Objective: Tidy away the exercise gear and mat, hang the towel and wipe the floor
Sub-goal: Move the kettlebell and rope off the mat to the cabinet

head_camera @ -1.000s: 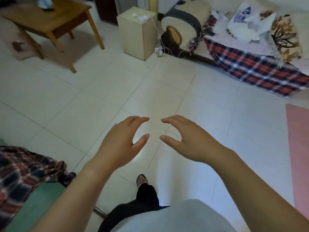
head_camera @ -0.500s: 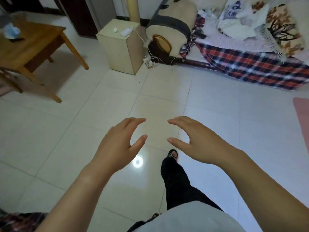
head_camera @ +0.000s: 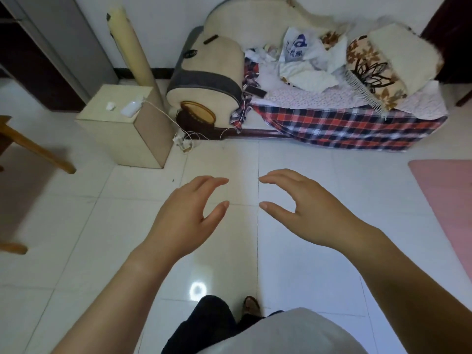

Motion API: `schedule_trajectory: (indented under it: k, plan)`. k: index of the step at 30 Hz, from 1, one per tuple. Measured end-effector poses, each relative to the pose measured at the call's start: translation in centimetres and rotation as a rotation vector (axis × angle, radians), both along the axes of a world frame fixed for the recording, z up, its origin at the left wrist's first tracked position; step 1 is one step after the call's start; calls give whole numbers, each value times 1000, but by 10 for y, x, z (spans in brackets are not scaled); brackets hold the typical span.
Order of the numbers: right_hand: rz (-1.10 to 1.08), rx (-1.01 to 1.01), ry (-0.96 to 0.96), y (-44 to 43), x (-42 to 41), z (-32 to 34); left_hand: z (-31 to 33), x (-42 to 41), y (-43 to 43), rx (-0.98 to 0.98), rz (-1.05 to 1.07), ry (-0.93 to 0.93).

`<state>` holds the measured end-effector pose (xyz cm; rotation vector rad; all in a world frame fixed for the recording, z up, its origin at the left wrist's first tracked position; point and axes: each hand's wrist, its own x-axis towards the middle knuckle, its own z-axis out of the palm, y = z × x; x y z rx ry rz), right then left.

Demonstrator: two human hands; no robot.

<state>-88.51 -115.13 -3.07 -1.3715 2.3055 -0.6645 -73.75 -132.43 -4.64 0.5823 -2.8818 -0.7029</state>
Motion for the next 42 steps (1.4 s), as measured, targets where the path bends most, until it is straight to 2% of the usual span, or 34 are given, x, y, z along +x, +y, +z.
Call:
schedule_trajectory:
  k: [8, 14, 21, 26, 32, 42]
  plan:
    - [-133, -76, 16, -102, -118, -5, -13, -130, -107, 36, -84, 39]
    - [-224, -29, 3, -199, -209, -6, -18, -235, -217, 59, -140, 29]
    - [-437, 8, -12, -239, -299, 1, -4, -391, -281, 1, -402, 46]
    - [-671, 21, -36, -203, -351, -9, -7, -499, -255, 55, -653, 0]
    - [-910, 1, -29, -139, -431, -26, -18, -632, -182, 110, -895, -29]
    - [-1106, -15, -16, -6, -618, -13, -9, -849, -28, 36, -1083, -31]
